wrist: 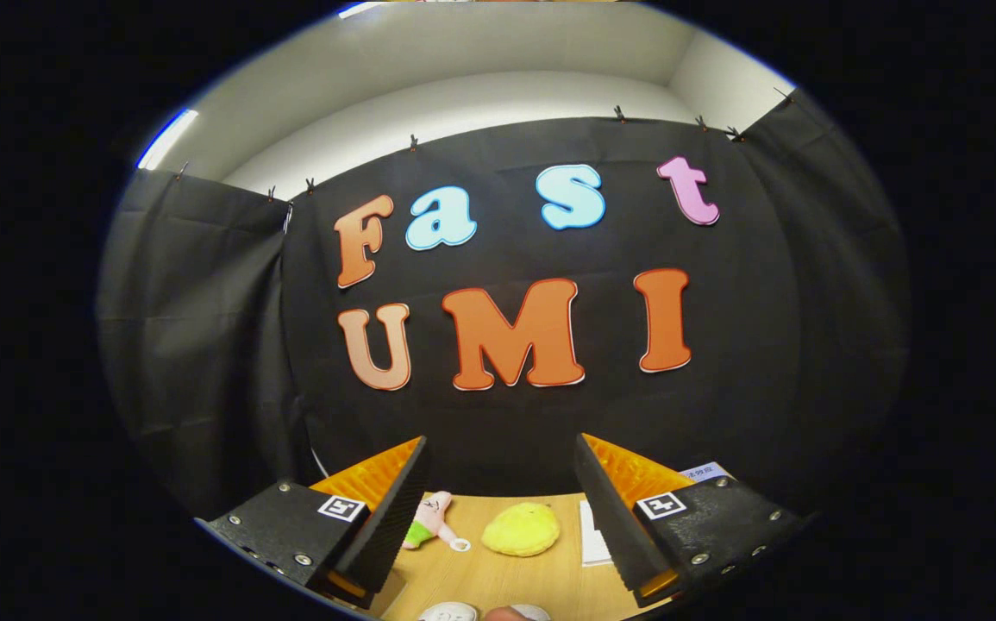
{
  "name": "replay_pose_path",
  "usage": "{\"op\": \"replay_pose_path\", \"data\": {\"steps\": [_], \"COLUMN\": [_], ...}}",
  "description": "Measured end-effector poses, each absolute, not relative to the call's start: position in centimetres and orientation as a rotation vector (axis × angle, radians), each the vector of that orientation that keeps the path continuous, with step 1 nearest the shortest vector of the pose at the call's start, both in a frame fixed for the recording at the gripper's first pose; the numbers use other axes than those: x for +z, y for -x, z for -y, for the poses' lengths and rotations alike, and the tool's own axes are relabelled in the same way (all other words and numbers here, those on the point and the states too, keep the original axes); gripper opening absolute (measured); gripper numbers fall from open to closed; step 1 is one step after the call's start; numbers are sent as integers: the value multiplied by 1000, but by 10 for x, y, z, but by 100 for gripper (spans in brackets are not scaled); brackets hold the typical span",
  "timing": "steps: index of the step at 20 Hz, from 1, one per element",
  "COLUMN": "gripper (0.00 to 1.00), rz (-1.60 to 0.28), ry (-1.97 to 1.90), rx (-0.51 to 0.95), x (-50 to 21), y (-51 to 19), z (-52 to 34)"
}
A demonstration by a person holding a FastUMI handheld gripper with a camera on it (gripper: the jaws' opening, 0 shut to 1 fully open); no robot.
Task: Open the storage box then place both shoes into the box .Put the left shoe in first, then the right shoe, with the right side of both shoes facing outward in a uniform manner.
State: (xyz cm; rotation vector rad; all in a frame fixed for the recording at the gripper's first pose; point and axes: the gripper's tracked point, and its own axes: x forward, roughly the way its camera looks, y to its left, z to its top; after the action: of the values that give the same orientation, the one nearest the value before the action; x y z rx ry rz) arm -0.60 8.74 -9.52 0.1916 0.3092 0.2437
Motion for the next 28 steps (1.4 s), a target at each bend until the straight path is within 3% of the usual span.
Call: {"op": "replay_pose_path", "data": {"steps": [6, 18, 28], "gripper": [99, 98, 98], "rz": [-611, -1077, -1308], "ry": [-397, -583, -760], "rx": [427, 604, 711], "x": [-165, -279, -332], "y": [42, 133, 188], "z": [-152, -257, -314]}}
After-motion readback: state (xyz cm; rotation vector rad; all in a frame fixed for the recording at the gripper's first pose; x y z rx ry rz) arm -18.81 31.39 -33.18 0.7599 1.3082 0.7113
